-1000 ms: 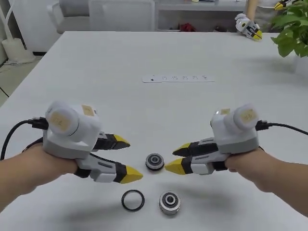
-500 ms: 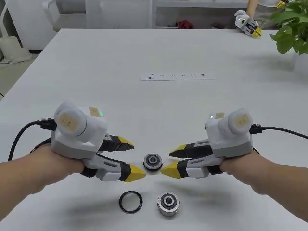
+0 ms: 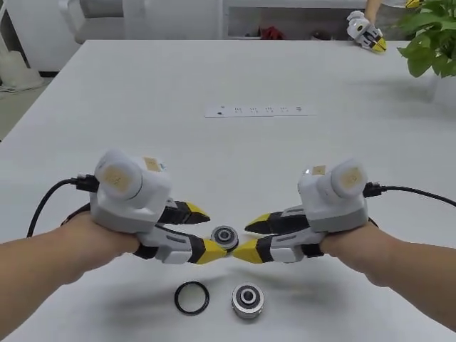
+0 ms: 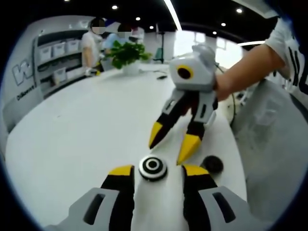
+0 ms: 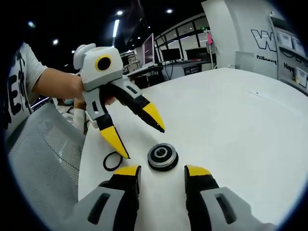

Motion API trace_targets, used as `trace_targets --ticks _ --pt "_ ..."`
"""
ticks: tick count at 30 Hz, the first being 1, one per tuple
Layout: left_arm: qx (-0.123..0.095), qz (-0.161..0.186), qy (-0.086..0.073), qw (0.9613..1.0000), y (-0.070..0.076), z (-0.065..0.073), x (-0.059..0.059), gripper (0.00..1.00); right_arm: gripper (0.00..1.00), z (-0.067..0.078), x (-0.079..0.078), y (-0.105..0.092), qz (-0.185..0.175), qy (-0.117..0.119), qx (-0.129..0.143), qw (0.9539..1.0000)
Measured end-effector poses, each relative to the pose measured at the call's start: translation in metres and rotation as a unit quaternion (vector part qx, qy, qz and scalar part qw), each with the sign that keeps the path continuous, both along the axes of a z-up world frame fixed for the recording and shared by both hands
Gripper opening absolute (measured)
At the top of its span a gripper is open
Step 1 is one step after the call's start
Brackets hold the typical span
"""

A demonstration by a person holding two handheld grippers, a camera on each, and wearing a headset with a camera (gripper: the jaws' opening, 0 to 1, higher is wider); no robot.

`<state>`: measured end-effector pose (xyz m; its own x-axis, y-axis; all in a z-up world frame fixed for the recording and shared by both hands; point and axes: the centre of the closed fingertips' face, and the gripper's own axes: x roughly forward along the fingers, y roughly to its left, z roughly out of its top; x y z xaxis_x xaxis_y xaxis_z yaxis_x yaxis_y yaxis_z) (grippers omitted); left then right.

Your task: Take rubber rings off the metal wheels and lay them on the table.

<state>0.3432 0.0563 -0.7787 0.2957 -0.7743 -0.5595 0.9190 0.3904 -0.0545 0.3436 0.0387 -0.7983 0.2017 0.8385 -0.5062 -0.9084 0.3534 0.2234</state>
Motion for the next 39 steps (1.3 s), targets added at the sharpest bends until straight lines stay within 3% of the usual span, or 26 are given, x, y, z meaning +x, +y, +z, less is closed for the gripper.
trace_targets --ticks 11,22,26,27,39 --pt "-0.001 0.006 0.010 0.9999 -0.007 -0.008 0.004 0.31 0.34 -0.002 -0.004 0.001 0.001 0.007 0.004 1.0000" --pt "0.005 0.011 0.004 0.9999 -0.010 -0.011 0.010 0.18 0.34 -0.003 -0.005 0.003 0.001 0.011 0.005 0.9999" --pt "0.019 0.006 0.001 0.9998 -0.010 -0.017 0.008 0.16 0.34 -0.003 -0.006 0.004 0.002 0.010 0.006 0.9999" --pt "0.016 0.007 -0.004 0.9998 -0.010 -0.015 0.009 0.16 0.34 -0.003 -0.006 0.004 0.002 0.011 0.006 0.9999" --pt "0.011 0.030 -0.002 0.9995 -0.009 -0.014 0.010 0.14 0.32 -0.004 -0.003 0.008 -0.006 0.005 0.007 0.9999"
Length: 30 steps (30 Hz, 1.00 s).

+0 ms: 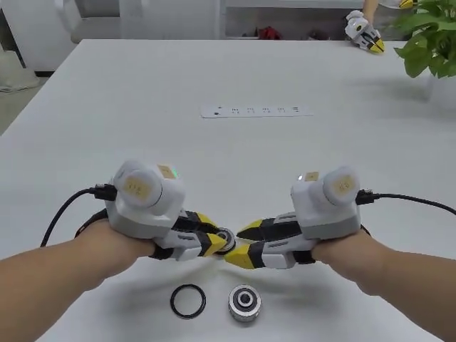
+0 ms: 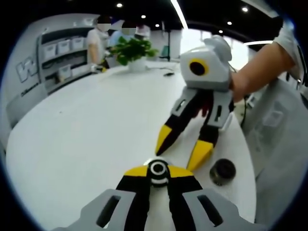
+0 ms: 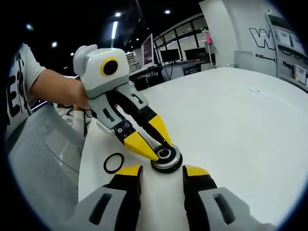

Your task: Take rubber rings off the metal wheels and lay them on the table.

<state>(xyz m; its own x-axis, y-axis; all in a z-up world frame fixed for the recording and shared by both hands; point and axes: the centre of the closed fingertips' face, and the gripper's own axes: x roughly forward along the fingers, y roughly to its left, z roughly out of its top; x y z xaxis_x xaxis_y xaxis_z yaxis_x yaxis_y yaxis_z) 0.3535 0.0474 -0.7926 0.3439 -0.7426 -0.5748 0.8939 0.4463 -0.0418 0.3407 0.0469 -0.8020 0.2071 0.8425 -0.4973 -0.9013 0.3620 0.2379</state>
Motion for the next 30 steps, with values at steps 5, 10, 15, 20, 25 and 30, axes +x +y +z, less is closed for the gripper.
trace_targets --ticks 5,10,15,20,25,30 --pt "0.000 0.004 0.000 1.0000 -0.001 0.000 0.000 0.14 0.31 0.001 0.003 0.005 -0.003 -0.011 -0.003 0.9999" --pt "0.000 0.007 -0.001 1.0000 -0.001 0.000 0.001 0.14 0.31 -0.001 0.007 0.010 -0.009 -0.026 -0.011 0.9996" --pt "0.001 0.009 -0.001 1.0000 -0.001 -0.001 0.002 0.14 0.29 -0.004 0.008 0.012 -0.010 -0.038 -0.021 0.9990" --pt "0.000 0.012 -0.001 0.9999 -0.001 -0.001 0.002 0.14 0.26 -0.003 0.009 0.008 -0.009 -0.041 -0.023 0.9989" --pt "-0.002 0.013 -0.001 0.9999 -0.001 -0.001 0.003 0.14 0.23 -0.003 0.006 0.005 -0.006 -0.043 -0.026 0.9987" --pt "0.000 0.014 -0.002 0.9999 -0.001 -0.002 0.003 0.14 0.19 -0.005 0.005 0.001 0.000 -0.044 -0.035 0.9984"
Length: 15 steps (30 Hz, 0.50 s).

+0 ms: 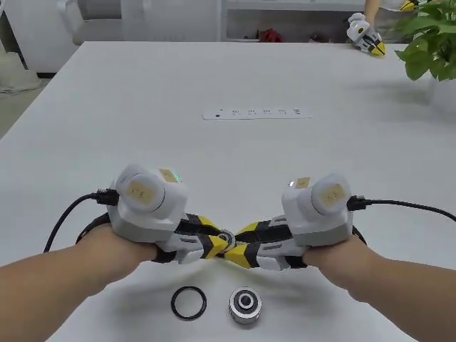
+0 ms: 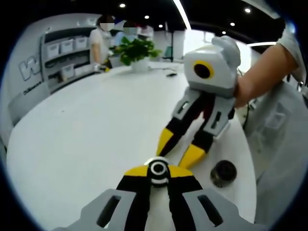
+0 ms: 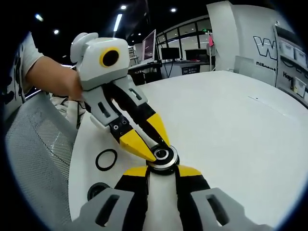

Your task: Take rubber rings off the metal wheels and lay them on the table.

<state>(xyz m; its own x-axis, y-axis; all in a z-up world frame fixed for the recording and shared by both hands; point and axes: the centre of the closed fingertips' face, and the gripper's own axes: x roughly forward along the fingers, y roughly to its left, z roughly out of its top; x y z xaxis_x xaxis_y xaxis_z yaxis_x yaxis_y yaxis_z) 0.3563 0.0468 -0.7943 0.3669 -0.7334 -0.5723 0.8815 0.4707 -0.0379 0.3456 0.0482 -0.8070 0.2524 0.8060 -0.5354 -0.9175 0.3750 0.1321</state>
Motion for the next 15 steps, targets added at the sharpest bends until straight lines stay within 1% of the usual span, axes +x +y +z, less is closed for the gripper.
trace_targets --ticks 4,10,15 --pt "0.000 0.001 0.000 1.0000 0.0000 -0.0001 0.0000 0.13 0.15 -0.0007 -0.0008 -0.0027 0.001 0.002 -0.002 1.0000" --pt "0.001 0.000 -0.001 1.0000 0.0002 -0.0002 0.0000 0.13 0.13 -0.0011 -0.0012 -0.0034 0.000 0.005 0.000 1.0000" --pt "0.001 0.000 -0.002 1.0000 0.0002 -0.0001 -0.0004 0.13 0.08 -0.0014 -0.0015 -0.0059 -0.004 0.017 0.004 0.9998"
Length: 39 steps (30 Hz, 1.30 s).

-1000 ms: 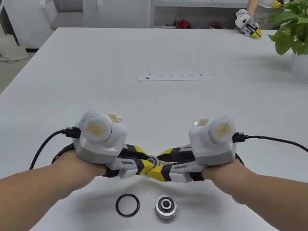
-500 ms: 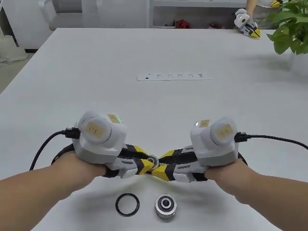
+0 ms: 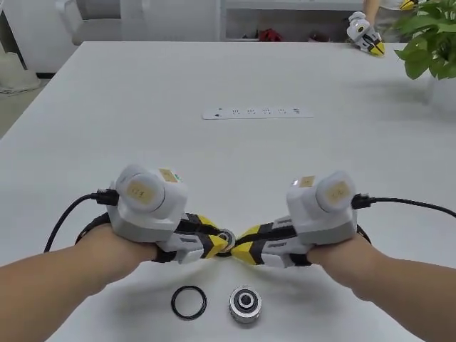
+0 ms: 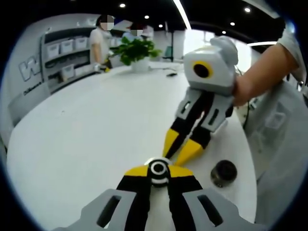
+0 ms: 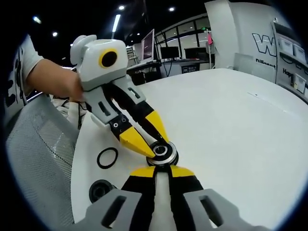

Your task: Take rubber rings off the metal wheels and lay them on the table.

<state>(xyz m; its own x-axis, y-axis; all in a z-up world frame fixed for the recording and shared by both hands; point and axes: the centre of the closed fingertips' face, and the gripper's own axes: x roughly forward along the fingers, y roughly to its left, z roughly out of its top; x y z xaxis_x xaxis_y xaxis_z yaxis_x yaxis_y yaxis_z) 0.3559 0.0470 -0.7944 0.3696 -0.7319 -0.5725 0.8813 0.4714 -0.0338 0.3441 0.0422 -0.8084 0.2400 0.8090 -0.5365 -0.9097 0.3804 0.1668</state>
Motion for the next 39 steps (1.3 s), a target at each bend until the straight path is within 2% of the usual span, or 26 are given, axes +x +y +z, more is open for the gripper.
trace_targets --ticks 6,13,20,27,32,35,39 --pt "0.002 0.001 -0.002 1.0000 0.000 0.000 0.000 0.13 0.01 0.001 0.002 -0.003 -0.008 0.005 0.000 1.0000" --pt "0.003 0.001 -0.003 1.0000 0.000 0.000 -0.001 0.13 0.00 0.001 0.007 -0.007 -0.037 0.035 0.016 0.9986" --pt "0.009 0.002 -0.007 0.9999 -0.001 0.000 -0.001 0.12 0.00 0.003 0.012 -0.010 -0.071 0.067 0.045 0.9942" --pt "0.012 0.006 -0.009 0.9999 -0.001 0.000 0.000 0.12 0.00 0.005 0.015 -0.011 -0.090 0.077 0.059 0.9912" --pt "0.012 0.009 -0.008 0.9999 -0.002 0.000 0.001 0.12 0.00 0.006 0.020 -0.013 -0.117 0.091 0.074 0.9861" --pt "0.011 0.012 -0.008 0.9998 -0.002 0.000 0.001 0.11 0.00 0.008 0.025 -0.014 -0.142 0.109 0.096 0.9791" --pt "0.014 0.013 -0.009 0.9998 -0.002 0.000 0.002 0.11 0.00 0.009 0.024 -0.014 -0.148 0.113 0.102 0.9773"
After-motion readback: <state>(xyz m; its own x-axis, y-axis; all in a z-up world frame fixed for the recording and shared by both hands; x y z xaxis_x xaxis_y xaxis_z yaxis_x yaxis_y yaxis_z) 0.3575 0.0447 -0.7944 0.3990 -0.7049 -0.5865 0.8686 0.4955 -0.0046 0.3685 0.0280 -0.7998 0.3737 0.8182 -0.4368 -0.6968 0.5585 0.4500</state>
